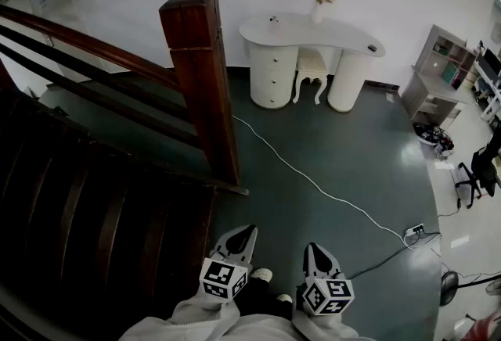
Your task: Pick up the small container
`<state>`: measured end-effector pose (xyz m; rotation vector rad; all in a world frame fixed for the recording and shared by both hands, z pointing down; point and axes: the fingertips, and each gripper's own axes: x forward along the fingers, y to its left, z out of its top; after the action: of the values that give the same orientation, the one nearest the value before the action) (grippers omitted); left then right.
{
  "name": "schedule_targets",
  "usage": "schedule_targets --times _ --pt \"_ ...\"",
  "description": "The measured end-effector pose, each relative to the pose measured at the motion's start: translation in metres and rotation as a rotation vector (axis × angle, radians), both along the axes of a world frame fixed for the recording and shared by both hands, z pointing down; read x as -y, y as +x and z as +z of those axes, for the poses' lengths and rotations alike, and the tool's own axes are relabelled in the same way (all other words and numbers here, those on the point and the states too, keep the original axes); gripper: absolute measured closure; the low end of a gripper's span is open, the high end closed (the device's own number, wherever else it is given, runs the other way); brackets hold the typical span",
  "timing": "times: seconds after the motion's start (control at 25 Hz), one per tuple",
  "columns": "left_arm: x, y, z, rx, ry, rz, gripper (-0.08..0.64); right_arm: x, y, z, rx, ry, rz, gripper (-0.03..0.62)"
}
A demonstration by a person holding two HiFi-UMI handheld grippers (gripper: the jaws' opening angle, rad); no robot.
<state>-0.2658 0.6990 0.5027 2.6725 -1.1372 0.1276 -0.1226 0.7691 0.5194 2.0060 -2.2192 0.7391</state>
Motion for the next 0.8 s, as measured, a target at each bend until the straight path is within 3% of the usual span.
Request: schedule_targets --times 0.32,0.8 --pt "0.017 0.004 0.002 -0.006 0.004 0.033 0.545 0.014 0.000 0.007 0.020 -0.017 0.023 0.543" --pt "0.060 0.006 0.001 -0.018 0.012 0.090 0.545 0.046 0.033 0.000 0.006 0.026 0.183 0.543"
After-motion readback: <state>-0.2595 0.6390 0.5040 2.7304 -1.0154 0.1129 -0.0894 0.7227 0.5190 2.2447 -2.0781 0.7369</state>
